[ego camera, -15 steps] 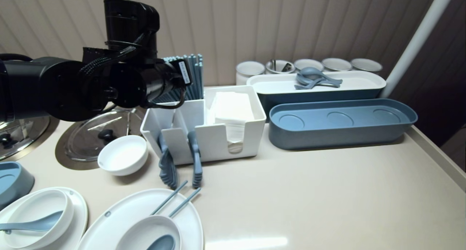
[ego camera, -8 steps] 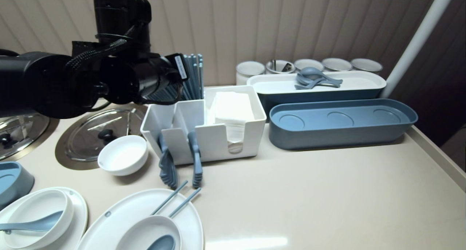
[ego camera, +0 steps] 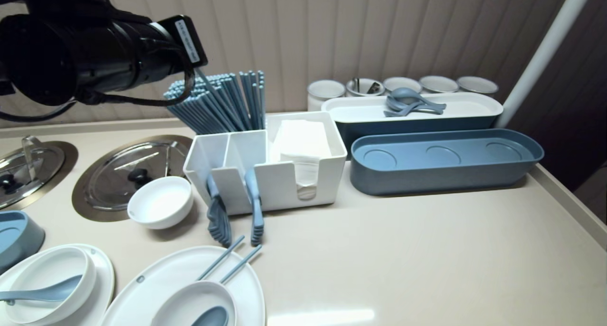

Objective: Pick the chopsticks and place it on the plate

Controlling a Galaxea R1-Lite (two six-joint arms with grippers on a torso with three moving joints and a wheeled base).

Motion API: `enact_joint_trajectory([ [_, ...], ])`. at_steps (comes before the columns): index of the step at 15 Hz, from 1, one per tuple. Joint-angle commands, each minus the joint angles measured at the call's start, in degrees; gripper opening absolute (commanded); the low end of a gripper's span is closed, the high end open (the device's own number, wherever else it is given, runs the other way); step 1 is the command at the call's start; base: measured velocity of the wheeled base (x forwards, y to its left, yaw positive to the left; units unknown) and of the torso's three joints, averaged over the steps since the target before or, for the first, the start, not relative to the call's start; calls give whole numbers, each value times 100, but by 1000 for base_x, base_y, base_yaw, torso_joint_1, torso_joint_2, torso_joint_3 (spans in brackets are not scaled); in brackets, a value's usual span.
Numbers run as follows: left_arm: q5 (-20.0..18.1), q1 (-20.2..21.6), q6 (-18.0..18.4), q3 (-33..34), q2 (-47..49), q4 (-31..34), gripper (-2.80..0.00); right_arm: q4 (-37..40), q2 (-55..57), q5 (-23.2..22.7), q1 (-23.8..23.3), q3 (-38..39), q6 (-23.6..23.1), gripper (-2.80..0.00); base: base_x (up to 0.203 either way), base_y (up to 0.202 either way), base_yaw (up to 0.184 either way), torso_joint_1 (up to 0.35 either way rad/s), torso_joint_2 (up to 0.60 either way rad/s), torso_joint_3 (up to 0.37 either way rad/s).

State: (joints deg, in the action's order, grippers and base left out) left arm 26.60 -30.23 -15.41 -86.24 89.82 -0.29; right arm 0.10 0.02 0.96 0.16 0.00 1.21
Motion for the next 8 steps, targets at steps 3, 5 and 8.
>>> enact_joint_trajectory([
  [3,29,8,148,-8,-527,46,-280,-1,5,3,2,0,2,-280,0,0,0,0,0,0],
  [5,29,9,241,-16,-685,46,-280,-1,3,0,2,0,2,-280,0,0,0,0,0,0],
  [8,29,9,258,-123,-914,55,-280,-1,-2,0,2,0,2,-280,0,0,0,0,0,0],
])
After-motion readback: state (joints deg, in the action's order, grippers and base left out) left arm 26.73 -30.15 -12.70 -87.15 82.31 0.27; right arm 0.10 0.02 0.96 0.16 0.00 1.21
